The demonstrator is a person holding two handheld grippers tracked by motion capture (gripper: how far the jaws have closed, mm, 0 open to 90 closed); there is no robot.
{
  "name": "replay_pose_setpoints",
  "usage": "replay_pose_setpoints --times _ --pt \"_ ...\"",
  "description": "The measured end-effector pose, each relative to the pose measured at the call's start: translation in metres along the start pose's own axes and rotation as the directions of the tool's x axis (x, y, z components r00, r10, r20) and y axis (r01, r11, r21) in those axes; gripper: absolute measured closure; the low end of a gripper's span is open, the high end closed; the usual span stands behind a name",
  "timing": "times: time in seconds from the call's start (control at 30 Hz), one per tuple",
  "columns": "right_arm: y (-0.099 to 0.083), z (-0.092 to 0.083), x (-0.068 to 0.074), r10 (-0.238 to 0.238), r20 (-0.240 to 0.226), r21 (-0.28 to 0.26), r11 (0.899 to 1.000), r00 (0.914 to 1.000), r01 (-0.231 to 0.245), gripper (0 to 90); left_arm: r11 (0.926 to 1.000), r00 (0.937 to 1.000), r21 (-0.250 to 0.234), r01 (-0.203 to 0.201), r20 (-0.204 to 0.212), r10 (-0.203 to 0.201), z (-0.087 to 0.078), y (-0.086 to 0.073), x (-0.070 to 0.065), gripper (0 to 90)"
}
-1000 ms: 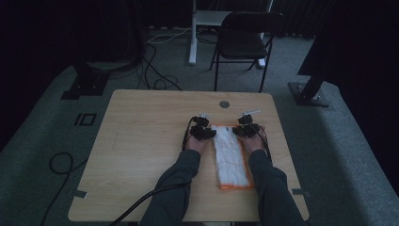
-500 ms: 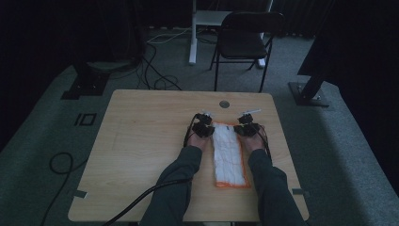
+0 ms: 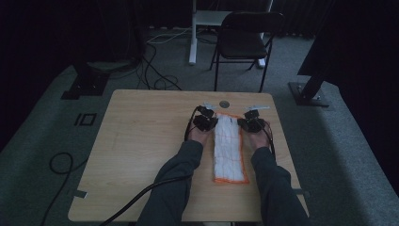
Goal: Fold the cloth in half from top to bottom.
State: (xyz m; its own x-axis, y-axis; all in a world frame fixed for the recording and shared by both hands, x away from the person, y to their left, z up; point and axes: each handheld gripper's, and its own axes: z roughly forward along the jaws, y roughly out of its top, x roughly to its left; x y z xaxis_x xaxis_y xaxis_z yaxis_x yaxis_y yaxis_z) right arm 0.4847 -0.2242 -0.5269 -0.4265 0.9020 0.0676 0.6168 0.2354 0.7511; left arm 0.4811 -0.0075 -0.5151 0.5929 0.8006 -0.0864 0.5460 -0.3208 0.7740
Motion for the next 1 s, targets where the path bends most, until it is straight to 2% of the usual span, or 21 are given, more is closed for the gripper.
replay_pose_setpoints --times 0.03,0.07,0.13,0.23,0.27,0.3,0.43,0.7,0.83,1.0 --pt "0.0 0.0 0.0 0.0 0.0 0.0 1.0 1.0 0.0 84.9 1.0 1.0 0.0 0.0 0.0 0.0 0.0 0.0 0.0 88.3" --pt "0.001 -0.002 0.0 -0.003 -0.003 -0.008 1.0 1.0 0.003 84.9 0.9997 0.9999 -0.024 -0.01 0.006 0.01 -0.005 0.001 -0.005 88.3" --pt "0.001 -0.013 0.0 -0.022 -0.022 -0.036 0.999 0.9995 0.021 84.9 0.9989 0.9998 -0.045 -0.013 0.013 0.014 -0.011 -0.001 -0.008 88.2" --pt "-0.001 -0.02 0.001 -0.032 -0.031 -0.052 0.998 0.999 0.03 84.9 0.998 0.9995 -0.059 -0.024 0.017 0.025 -0.016 -0.005 -0.011 88.1" --pt "-0.003 -0.024 0.001 -0.037 -0.037 -0.065 0.997 0.9987 0.034 84.9 0.996 0.9992 -0.083 -0.031 0.025 0.033 -0.023 -0.011 -0.014 88.1" --pt "-0.008 -0.031 0.001 -0.036 -0.057 -0.081 0.996 0.9977 0.031 84.9 0.9956 0.9991 -0.089 -0.029 0.029 0.032 -0.024 -0.013 -0.015 88.0" --pt "-0.02 -0.042 0.003 -0.038 -0.098 -0.102 0.994 0.9945 0.028 84.9 0.993 0.9977 -0.117 -0.015 0.064 0.023 -0.037 -0.029 -0.021 88.0" --pt "-0.048 -0.065 0.013 -0.054 -0.137 -0.11 0.993 0.989 0.039 84.8 0.992 0.9925 -0.116 -0.049 0.105 0.062 -0.057 -0.053 -0.037 87.9" --pt "-0.064 -0.078 0.021 -0.036 -0.164 -0.117 0.993 0.9858 0.017 84.7 0.9918 0.9909 -0.114 -0.057 0.115 0.07 -0.065 -0.066 -0.044 87.5" --pt "-0.09 -0.084 0.036 -0.078 -0.162 -0.095 0.993 0.9836 0.063 84.2 0.9933 0.9877 -0.089 -0.074 0.131 0.085 -0.07 -0.091 -0.05 86.4"
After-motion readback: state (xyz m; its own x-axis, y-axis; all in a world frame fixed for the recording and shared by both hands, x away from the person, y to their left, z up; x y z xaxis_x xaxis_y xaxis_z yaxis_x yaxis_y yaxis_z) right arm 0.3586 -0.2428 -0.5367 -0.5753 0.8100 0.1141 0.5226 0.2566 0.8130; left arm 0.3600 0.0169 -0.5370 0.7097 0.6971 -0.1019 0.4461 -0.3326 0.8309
